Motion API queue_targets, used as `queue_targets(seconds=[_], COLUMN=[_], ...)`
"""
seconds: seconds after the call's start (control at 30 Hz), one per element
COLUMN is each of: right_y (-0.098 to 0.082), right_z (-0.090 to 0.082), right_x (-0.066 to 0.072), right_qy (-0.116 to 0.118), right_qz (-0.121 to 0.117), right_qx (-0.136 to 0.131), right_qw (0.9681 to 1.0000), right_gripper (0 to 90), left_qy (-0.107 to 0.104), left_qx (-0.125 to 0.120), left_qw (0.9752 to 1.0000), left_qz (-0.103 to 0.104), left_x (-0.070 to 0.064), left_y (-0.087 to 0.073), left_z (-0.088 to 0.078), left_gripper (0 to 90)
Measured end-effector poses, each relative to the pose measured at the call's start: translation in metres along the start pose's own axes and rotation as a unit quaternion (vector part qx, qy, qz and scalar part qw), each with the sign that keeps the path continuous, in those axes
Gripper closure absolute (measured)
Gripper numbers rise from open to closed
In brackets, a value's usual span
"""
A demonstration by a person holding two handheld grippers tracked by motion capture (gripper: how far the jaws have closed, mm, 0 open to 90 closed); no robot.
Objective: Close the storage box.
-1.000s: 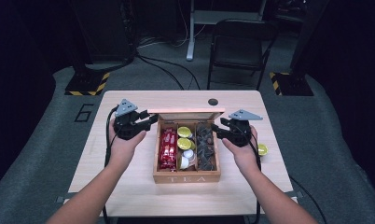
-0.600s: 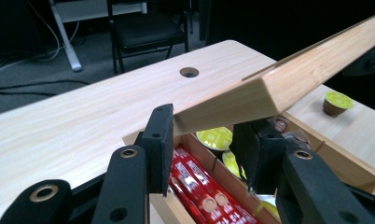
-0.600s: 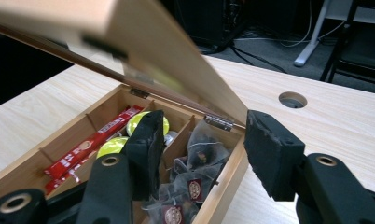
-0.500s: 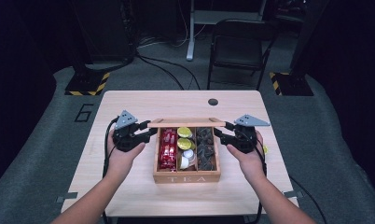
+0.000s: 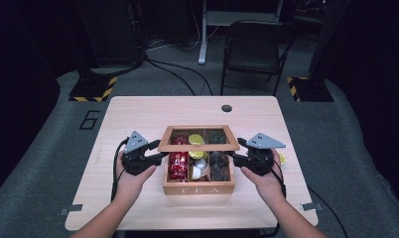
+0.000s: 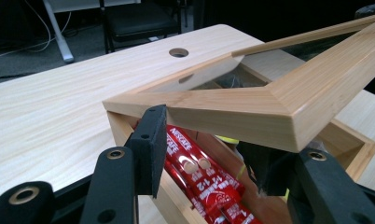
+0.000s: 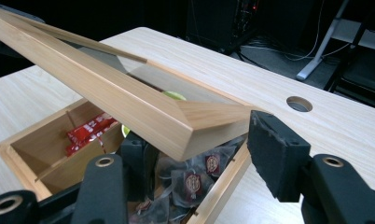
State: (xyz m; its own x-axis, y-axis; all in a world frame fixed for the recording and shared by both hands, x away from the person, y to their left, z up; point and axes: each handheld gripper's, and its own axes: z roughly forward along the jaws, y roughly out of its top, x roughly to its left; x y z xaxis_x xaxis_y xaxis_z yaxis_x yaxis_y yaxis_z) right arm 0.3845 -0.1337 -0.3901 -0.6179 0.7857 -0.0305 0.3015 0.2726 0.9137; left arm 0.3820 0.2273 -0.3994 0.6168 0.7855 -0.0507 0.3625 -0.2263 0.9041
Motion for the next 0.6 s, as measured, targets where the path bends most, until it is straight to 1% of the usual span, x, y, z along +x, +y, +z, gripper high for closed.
queue_targets(seconds=[0.03,0.1,0.17,0.23,0.3,0.37,0.4,0.47,0.5,0.53,0.6], right_y=[0.000,-0.005,-0.007,-0.011,-0.013,-0.013,-0.014,-0.014,-0.015,-0.016,-0.017], right_z=[0.000,-0.002,-0.002,-0.003,-0.004,-0.004,-0.006,-0.007,-0.009,-0.010,-0.011], right_x=[0.000,0.004,0.005,0.009,0.010,0.010,0.011,0.011,0.012,0.012,0.013], right_qy=[0.000,0.005,0.005,0.000,-0.002,-0.002,-0.001,-0.001,0.001,0.003,0.001], right_qz=[0.000,-0.003,-0.007,-0.017,-0.018,-0.020,-0.014,-0.012,-0.010,-0.014,-0.011], right_qx=[0.000,-0.003,-0.005,-0.006,-0.005,-0.006,-0.007,-0.008,-0.011,-0.011,-0.011], right_qw=[1.0000,1.0000,0.9999,0.9998,0.9998,0.9998,0.9999,0.9999,0.9999,0.9998,0.9999], right_gripper=[44.0,44.2,44.1,44.4,44.9,45.3,46.1,46.3,46.4,46.4,46.4], left_qy=[0.000,0.000,0.001,0.004,0.002,-0.001,-0.002,-0.003,-0.005,-0.005,-0.008], left_qx=[0.000,0.005,0.005,0.007,0.008,0.007,0.004,0.004,0.003,0.002,0.001], left_qw=[1.0000,0.9999,0.9999,0.9997,0.9997,0.9997,0.9997,0.9997,0.9998,0.9999,0.9999], left_qz=[0.000,0.009,0.011,0.021,0.024,0.021,0.022,0.022,0.018,0.016,0.014], left_x=[0.000,-0.002,-0.003,-0.007,-0.008,-0.009,-0.008,-0.009,-0.009,-0.010,-0.010], left_y=[0.000,-0.004,-0.005,-0.009,-0.010,-0.010,-0.011,-0.011,-0.012,-0.012,-0.013], left_z=[0.000,-0.001,-0.002,-0.004,-0.006,-0.007,-0.009,-0.010,-0.011,-0.011,-0.012], left_gripper=[52.0,52.0,52.0,52.0,52.0,52.1,52.3,52.3,52.3,52.3,52.1])
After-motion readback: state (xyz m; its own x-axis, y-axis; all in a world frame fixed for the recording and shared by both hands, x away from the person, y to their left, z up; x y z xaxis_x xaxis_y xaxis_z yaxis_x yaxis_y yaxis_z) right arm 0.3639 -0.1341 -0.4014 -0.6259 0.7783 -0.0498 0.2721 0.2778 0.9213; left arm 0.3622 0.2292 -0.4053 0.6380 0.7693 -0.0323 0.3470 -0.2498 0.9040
